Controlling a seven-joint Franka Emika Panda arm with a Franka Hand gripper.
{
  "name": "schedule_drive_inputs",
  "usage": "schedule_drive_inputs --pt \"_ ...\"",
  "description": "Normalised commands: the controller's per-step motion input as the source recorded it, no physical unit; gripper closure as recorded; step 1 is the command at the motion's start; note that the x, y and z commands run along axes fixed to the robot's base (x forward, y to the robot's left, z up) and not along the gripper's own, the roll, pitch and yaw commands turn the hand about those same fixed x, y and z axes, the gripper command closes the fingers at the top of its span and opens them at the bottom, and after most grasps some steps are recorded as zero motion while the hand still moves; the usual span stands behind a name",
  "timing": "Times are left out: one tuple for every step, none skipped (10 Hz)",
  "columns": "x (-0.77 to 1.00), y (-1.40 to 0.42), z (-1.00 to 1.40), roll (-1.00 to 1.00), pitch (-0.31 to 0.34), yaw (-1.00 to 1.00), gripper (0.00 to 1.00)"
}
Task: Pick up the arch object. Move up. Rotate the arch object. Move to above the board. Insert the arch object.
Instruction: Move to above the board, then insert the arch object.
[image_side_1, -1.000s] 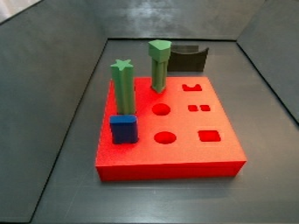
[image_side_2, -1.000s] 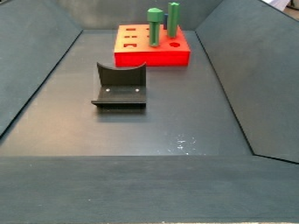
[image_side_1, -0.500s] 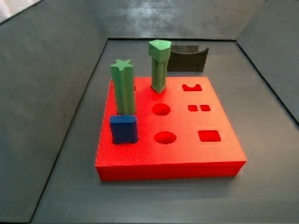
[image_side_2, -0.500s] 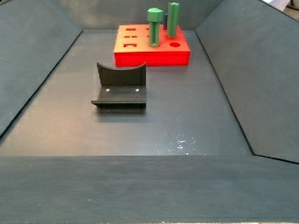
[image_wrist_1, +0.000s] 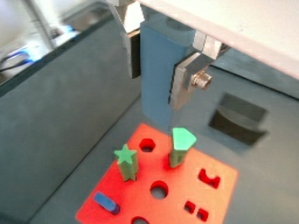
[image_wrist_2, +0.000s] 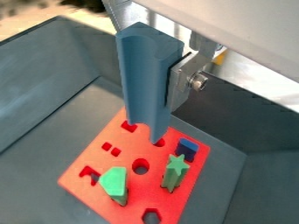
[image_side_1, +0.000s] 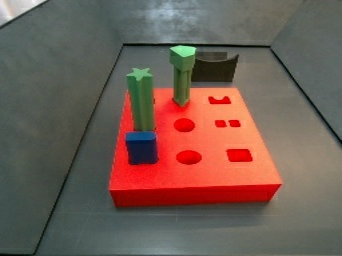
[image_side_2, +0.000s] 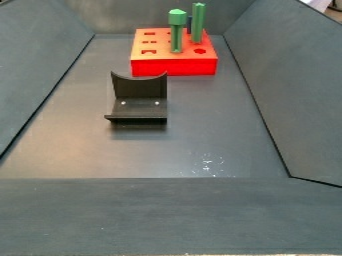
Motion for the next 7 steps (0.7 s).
schedule_drive_inputs --pt "0.11 -0.06 0.02 0.18 0.229 0.53 1.00" --pt "0.11 -0.05 0.02 0.17 0.208 0.39 1.00" --pt "1.00 0.20 -0.21 -0.05 0.044 -0.05 1.00" --pt "1.00 0.24 -0.27 -0.06 0.051 -0.09 1.00" --pt "1.00 0.29 -0.47 -0.02 0.077 -0.06 1.00" --pt "1.00 0.28 -0.57 -0.01 0.090 -0.07 1.00" --pt "1.00 0.20 -0.57 -0.04 0.040 -0.07 1.00"
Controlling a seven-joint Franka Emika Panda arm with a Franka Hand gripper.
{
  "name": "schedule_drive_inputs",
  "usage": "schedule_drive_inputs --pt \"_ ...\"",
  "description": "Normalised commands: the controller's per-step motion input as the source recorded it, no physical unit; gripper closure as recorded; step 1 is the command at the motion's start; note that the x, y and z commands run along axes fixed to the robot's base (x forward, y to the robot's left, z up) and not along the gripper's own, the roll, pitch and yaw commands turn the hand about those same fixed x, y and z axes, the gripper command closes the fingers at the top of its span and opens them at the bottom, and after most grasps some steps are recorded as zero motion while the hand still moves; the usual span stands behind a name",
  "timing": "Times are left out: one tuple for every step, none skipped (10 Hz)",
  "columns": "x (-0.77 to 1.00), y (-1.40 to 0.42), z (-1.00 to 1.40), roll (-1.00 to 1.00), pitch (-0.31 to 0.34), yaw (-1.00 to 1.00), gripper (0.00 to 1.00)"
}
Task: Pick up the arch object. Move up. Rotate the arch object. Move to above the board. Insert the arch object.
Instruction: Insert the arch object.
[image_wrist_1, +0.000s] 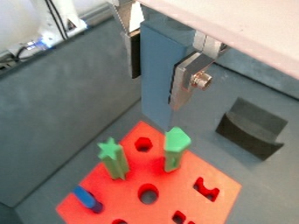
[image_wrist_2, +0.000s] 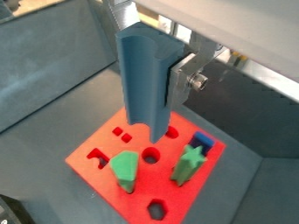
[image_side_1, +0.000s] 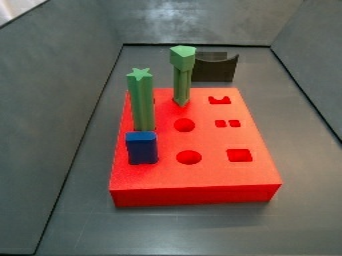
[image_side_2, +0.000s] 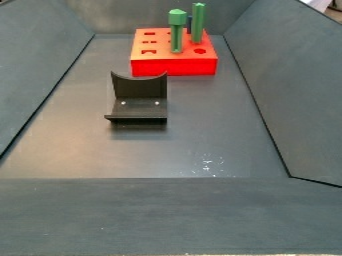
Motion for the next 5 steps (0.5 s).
schedule_drive_inputs --pt "1.00 0.18 -0.57 -0.05 0.037 -0.05 1.00" --pt "1.00 0.16 -0.55 -0.06 0.020 -0.05 1.00" --pt "1.00 0.15 -0.55 -0.07 0.011 -0.05 1.00" --pt "1.00 0.14 -0.54 -0.07 0.003 -0.05 1.00" --pt "1.00 0.13 -0.50 -0.09 0.000 -0.06 1.00"
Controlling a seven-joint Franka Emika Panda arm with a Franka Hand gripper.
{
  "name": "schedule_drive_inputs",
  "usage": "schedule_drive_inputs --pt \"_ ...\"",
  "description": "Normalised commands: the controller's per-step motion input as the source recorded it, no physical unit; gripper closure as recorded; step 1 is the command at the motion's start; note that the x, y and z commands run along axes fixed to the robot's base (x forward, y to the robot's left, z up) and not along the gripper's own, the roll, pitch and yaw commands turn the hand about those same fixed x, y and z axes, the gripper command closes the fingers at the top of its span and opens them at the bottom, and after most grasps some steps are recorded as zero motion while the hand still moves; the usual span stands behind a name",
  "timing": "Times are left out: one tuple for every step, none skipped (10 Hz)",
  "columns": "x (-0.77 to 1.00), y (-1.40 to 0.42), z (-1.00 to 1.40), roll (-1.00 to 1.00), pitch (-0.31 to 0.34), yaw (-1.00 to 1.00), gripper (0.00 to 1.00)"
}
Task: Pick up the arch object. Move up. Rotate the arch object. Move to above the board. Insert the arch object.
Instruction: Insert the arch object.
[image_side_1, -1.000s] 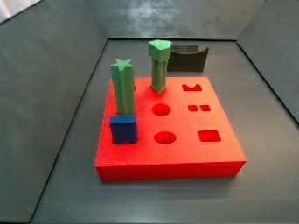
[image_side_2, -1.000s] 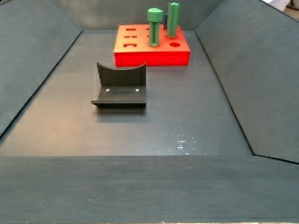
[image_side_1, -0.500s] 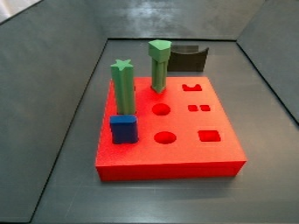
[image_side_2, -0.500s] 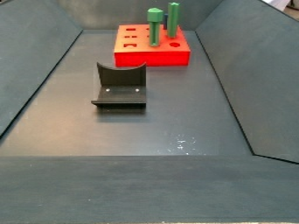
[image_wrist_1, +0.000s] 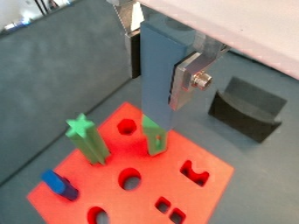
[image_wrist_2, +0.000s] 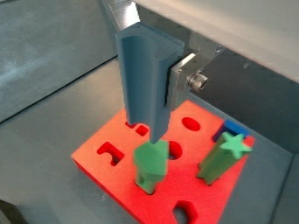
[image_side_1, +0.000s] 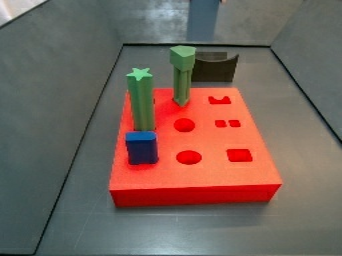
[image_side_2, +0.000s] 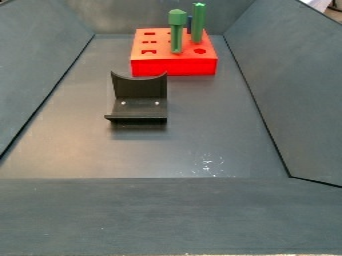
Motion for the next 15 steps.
schedule_drive_inputs --pt "1.00 0.13 -0.48 -0.08 0.000 -0.05 1.00" --pt "1.00 0.09 -0.23 -0.01 0.127 0.00 1.00" --pt "1.00 0.09 -0.14 0.00 0.224 0.00 1.00" --pt "1.00 0.10 -0.14 0.02 0.273 0.00 1.00" --pt "1.00 0.10 -0.12 0.02 0.267 0.00 1.00" --pt "0.99 0.11 -0.13 0.03 0.274 0.00 1.00" --pt "0.95 0.08 -0.13 0.04 0.304 0.00 1.00" --pt "0.96 0.00 0.01 0.00 0.286 0.00 1.00" --pt "1.00 -0.04 0.19 0.00 0.224 0.00 1.00" --pt "1.00 -0.05 0.20 0.00 0.200 0.00 1.00" --pt "0.89 0.00 0.00 0.08 0.337 0.00 1.00" --pt "0.90 0.00 -0.46 0.19 0.316 0.00 1.00" --pt "0.95 0.00 -0.53 0.23 0.250 0.05 1.00" --pt "0.88 -0.06 -0.53 0.27 0.211 0.20 1.00" --pt "0.90 -0.04 -0.50 0.28 0.201 0.21 1.00"
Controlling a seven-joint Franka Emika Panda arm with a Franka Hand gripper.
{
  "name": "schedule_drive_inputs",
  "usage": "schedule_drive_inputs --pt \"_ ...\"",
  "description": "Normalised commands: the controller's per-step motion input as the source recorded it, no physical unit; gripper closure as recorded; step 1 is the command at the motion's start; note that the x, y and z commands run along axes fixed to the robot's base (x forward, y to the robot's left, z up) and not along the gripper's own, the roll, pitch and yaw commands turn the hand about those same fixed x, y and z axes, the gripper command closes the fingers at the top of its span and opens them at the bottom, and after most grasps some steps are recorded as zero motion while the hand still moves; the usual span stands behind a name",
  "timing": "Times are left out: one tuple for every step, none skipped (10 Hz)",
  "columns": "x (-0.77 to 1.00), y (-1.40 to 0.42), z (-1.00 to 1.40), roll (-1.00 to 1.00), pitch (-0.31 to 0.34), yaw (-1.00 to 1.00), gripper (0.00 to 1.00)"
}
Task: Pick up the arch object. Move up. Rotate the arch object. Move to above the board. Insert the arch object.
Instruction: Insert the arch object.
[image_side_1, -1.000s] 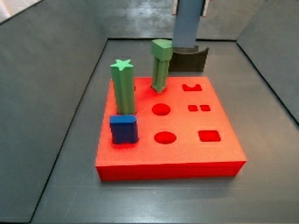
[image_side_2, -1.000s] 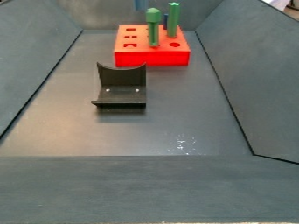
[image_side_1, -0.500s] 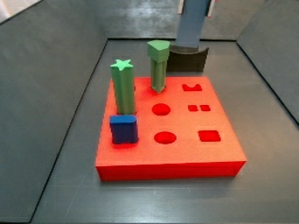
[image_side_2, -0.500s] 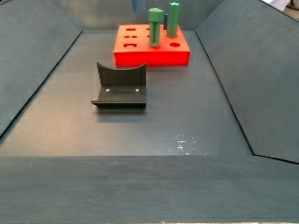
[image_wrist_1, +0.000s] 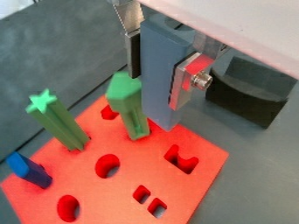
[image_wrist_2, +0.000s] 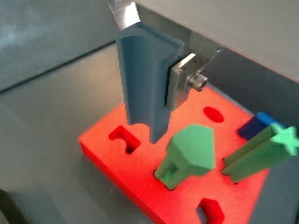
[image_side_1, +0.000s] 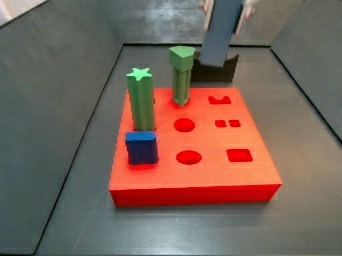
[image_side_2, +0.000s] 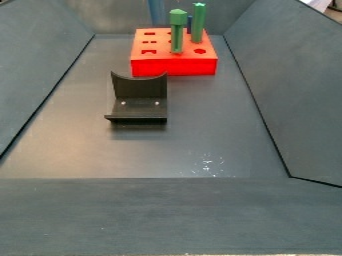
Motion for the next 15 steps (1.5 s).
schedule_drive_inputs --pt "0.92 0.00 -0.49 0.22 0.143 0.18 1.00" --pt "0.90 0.00 -0.46 0.20 0.103 0.18 1.00" --pt "0.82 0.00 -0.58 0.24 0.044 0.13 1.00" --pt "0.74 0.00 -0.62 0.24 0.000 0.08 1.00" --pt "0.83 -0.01 -0.54 0.23 0.000 0.05 1.00" --pt "0.59 -0.14 -0.29 0.17 0.000 0.05 1.00" --pt "0.29 0.00 0.00 0.00 0.000 0.00 1.00" --pt "0.27 -0.06 0.00 0.00 0.000 0.00 1.00" --pt "0.41 0.00 -0.13 0.00 -0.137 0.00 1.00" --pt "0.34 0.00 -0.24 0.00 -0.121 -0.01 1.00" --pt "0.03 -0.06 -0.35 0.05 -0.089 -0.01 1.00" --pt "-0.09 -0.04 -0.34 0.08 0.000 0.00 1.00" --pt "-0.13 -0.02 -0.27 0.10 0.003 0.00 1.00" --pt "-0.20 -0.04 -0.09 0.03 0.000 0.00 1.00" --pt "-0.33 -0.11 -0.05 0.06 -0.001 0.00 1.00"
